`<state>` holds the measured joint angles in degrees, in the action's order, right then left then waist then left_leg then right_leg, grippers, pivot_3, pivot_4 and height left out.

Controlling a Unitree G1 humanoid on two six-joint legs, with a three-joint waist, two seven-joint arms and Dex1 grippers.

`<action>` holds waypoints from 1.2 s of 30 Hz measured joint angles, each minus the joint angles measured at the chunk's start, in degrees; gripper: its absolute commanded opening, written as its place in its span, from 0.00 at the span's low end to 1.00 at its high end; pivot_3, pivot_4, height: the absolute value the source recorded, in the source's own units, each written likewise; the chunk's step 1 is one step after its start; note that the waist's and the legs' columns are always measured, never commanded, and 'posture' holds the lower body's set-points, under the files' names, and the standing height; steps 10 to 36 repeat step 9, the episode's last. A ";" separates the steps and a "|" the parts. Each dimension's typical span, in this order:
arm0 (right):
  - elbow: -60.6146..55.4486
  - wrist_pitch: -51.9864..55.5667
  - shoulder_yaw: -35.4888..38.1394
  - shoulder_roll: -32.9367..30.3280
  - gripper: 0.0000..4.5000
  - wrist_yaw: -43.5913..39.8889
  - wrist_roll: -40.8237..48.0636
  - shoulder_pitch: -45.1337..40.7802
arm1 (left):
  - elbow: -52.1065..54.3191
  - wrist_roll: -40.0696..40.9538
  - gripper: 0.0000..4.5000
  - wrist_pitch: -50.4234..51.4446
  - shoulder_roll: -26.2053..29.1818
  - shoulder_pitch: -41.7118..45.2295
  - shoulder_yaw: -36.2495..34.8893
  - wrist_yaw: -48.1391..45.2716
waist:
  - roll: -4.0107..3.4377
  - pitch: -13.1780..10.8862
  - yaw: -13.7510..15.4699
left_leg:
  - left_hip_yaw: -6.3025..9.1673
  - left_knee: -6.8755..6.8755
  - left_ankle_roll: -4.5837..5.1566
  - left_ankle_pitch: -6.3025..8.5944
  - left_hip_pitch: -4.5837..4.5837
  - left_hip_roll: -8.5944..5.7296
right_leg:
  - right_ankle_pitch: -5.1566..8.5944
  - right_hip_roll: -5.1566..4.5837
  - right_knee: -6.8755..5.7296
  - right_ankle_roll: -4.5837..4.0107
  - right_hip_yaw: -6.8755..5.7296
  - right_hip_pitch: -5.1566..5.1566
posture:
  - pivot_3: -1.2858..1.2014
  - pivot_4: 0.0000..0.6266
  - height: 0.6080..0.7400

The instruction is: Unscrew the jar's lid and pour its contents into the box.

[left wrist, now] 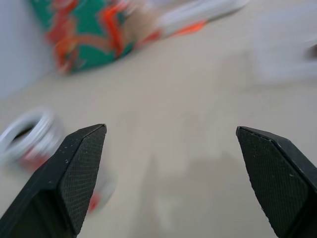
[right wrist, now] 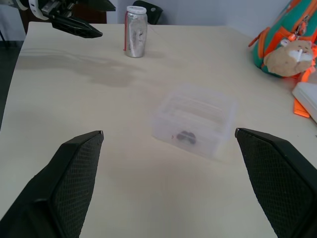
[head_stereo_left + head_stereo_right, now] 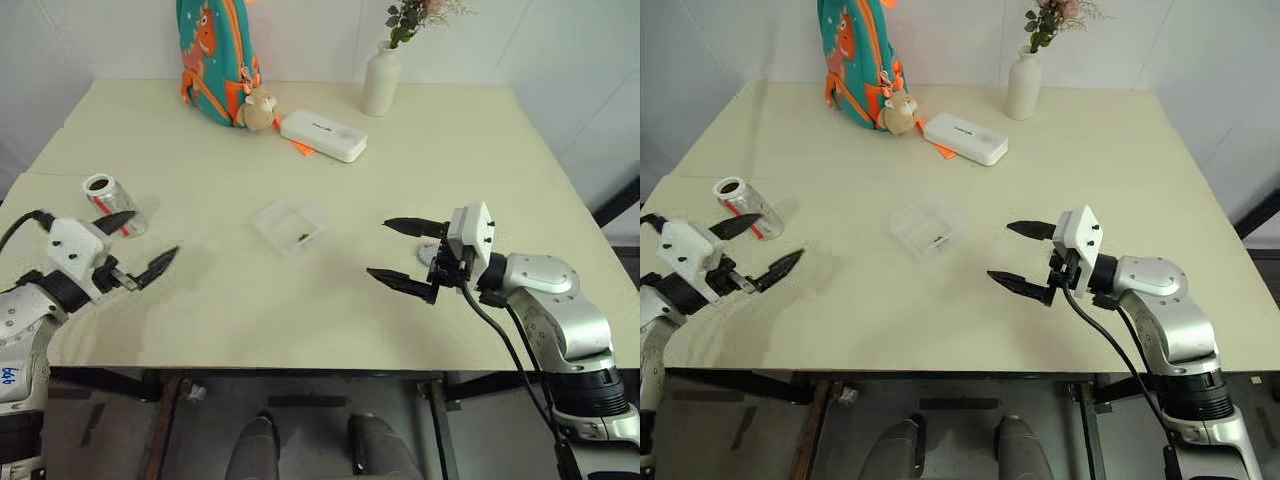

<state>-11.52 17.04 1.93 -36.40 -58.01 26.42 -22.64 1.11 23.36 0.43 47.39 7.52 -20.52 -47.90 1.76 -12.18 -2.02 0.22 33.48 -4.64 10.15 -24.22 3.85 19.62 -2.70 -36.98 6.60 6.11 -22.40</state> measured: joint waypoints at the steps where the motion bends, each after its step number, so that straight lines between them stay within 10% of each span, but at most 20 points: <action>1: 0.03 0.32 1.01 -1.26 1.00 -0.49 0.17 0.79 | 0.74 1.38 0.99 0.18 0.21 0.95 1.21 -3.18 | 0.00 0.00 -0.02 | -0.05 -0.04 0.02 0.01 0.00 0.00 | -0.03 0.01 -0.02 0.05 0.07 -0.04 | 0.52 0.24 1.00; 36: -0.41 1.01 3.60 -3.96 1.00 -1.15 1.38 2.92 | 0.31 4.41 0.99 0.80 1.28 6.17 4.15 -13.69 | 0.00 0.00 -1.19 | -0.12 -0.22 0.03 0.05 0.04 0.10 | -0.46 0.15 0.04 0.97 0.18 -0.16 | 0.52 0.24 1.00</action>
